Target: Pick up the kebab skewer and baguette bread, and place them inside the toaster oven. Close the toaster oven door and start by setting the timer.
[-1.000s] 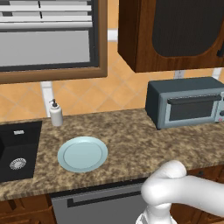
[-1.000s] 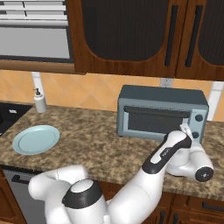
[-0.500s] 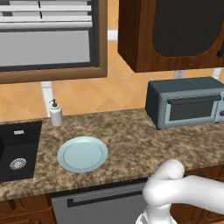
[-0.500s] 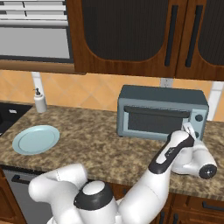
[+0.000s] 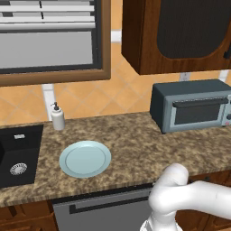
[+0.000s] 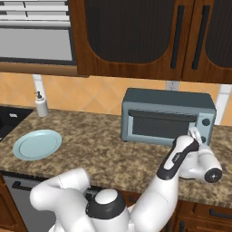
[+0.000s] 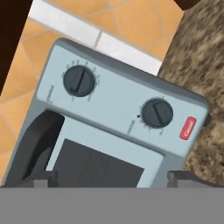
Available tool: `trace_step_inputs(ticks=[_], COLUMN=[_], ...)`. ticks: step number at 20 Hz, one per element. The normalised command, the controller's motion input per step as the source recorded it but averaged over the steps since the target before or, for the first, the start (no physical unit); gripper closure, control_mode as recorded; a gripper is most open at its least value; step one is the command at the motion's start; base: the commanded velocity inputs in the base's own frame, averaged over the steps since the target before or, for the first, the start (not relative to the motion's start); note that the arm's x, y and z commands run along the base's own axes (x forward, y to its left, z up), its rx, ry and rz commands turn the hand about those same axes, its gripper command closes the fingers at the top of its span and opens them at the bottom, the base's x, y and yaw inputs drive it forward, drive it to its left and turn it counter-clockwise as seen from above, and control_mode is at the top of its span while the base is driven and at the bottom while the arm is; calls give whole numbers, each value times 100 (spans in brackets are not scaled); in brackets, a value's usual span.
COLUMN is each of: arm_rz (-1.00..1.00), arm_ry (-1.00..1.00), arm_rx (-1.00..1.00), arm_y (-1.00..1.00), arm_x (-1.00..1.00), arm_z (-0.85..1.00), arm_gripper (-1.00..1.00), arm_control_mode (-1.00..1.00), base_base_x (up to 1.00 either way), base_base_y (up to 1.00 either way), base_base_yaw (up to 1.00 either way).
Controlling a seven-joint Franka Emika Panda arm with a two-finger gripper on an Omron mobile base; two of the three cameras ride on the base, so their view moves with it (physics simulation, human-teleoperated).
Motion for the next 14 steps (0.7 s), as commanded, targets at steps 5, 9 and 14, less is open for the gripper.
trace_step_inputs(ticks=[5,9,14], arm_rz=[-2,-3,-1], arm_ry=[0,0,0], arm_rx=[0,0,0], arm_y=[-20,-24,-17], arm_x=[18,9,5], arm_z=[-10,-14,-17], arm_gripper=[-100,-100,-100], arm_control_mode=[-100,-100,-100], base_base_x=[0,0,0], base_base_y=[0,0,0], base_base_yaw=[0,0,0])
